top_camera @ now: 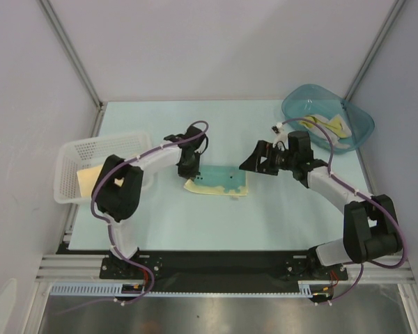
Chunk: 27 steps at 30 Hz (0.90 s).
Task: Fold and stack the towels
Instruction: Neatly place the folded towel into the bin
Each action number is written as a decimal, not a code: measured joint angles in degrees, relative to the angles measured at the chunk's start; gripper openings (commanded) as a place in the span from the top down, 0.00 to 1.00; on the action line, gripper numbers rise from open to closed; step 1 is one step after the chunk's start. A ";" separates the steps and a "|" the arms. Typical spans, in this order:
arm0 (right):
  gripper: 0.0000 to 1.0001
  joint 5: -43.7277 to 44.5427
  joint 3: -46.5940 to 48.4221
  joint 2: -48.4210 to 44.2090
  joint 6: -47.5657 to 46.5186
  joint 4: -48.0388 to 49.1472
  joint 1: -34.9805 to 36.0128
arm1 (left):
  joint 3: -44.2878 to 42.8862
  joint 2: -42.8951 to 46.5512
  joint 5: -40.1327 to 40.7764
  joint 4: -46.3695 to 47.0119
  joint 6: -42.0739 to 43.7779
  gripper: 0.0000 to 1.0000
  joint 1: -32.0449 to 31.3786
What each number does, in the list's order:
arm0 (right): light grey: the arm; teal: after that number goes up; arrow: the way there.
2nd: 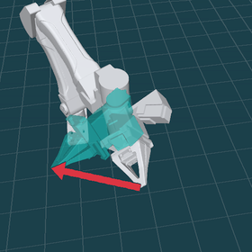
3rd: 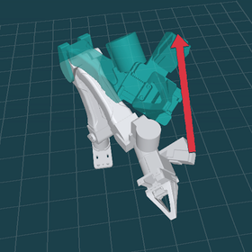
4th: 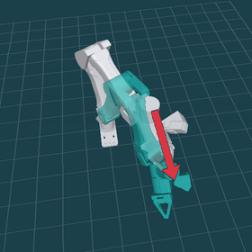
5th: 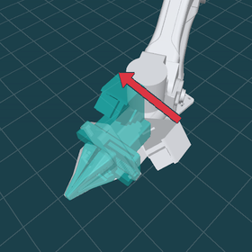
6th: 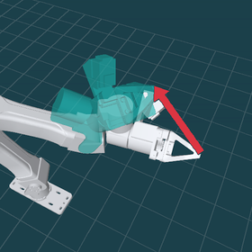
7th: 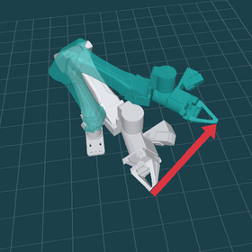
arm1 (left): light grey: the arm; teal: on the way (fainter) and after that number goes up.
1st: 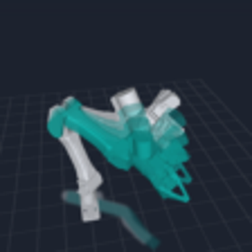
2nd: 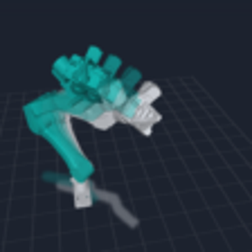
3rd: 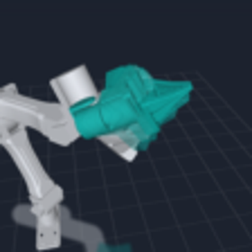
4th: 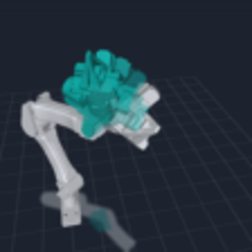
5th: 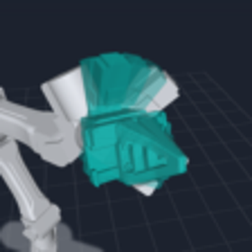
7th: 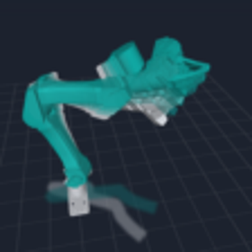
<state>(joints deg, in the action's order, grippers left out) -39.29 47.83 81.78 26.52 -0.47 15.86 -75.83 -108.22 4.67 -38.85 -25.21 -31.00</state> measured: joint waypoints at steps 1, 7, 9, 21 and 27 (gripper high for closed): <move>0.00 0.09 0.07 -0.35 0.00 -0.50 -0.33 | -0.61 0.22 1.25 -1.36 0.33 1.00 0.00; 0.00 0.50 0.42 -0.55 -0.35 -3.41 -1.07 | -9.14 1.22 9.68 -11.82 2.89 1.00 0.04; 0.00 0.50 0.42 -0.55 -0.50 -4.20 -1.25 | -11.98 1.60 12.66 -14.88 3.82 1.00 0.13; 0.00 0.48 0.57 -0.46 -1.57 -5.79 -1.77 | -14.16 7.48 23.41 -24.06 7.82 1.00 10.34; 0.00 0.48 0.66 0.48 -1.90 -5.88 -1.86 | -11.54 15.65 26.27 -22.49 10.75 1.00 18.29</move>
<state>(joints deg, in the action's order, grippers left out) -38.81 48.49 82.26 24.62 -6.35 14.00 -87.37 -92.58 30.94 -61.34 -14.46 -12.71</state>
